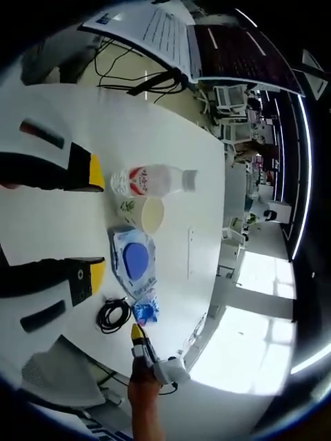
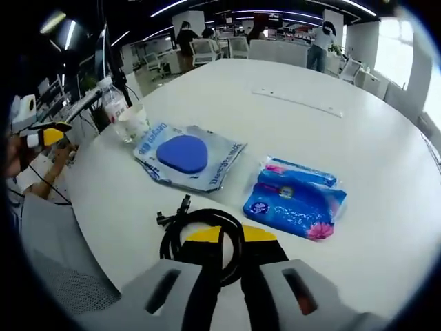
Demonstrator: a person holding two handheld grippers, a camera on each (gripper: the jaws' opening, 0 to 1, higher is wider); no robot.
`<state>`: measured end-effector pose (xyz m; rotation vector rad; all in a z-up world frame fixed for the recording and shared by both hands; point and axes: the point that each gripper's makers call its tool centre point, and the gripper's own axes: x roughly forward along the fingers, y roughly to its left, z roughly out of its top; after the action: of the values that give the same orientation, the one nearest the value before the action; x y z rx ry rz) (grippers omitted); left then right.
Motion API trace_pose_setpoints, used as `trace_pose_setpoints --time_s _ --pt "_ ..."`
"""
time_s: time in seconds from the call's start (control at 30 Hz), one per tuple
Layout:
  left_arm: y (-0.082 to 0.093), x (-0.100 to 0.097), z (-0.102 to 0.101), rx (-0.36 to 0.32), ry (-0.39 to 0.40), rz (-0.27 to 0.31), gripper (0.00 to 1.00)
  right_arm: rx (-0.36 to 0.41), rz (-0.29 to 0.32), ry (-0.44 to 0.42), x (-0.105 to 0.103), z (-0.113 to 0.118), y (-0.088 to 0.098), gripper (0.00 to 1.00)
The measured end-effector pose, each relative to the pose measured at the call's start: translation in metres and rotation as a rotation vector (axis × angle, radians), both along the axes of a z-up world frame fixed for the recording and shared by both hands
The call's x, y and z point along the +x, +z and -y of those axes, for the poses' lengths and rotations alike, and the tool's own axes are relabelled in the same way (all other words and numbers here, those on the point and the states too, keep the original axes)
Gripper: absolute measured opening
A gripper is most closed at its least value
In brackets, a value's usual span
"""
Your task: Arrange the tabletop items into an orderly group along one side of the table until the central work area is clear of visible clutter.
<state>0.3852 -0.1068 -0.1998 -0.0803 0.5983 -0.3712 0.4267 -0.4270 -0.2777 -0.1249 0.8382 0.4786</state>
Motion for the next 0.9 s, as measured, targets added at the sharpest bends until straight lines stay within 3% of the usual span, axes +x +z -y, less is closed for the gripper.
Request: trace_pose_setpoints --time_s 0.23,0.33,0.6,0.8,0.9 --pt "0.002 0.002 -0.002 0.005 0.014 0.016 0.38 0.048 0.048 -0.002 -0.001 0.0 0.02 0.08" --pt "0.003 0.001 -0.004 0.002 0.025 0.018 0.38 0.102 0.048 -0.021 -0.006 -0.001 0.026 0.13" --pt "0.003 -0.003 -0.008 0.023 0.027 0.019 0.38 0.129 0.068 -0.017 -0.024 -0.001 0.034 0.21" --pt "0.0 -0.008 -0.007 0.038 0.02 0.018 0.39 0.174 0.106 -0.009 -0.036 -0.004 0.048 0.32" --pt "-0.001 -0.009 -0.005 0.049 0.01 0.018 0.39 0.161 0.118 0.02 -0.043 -0.005 0.051 0.37"
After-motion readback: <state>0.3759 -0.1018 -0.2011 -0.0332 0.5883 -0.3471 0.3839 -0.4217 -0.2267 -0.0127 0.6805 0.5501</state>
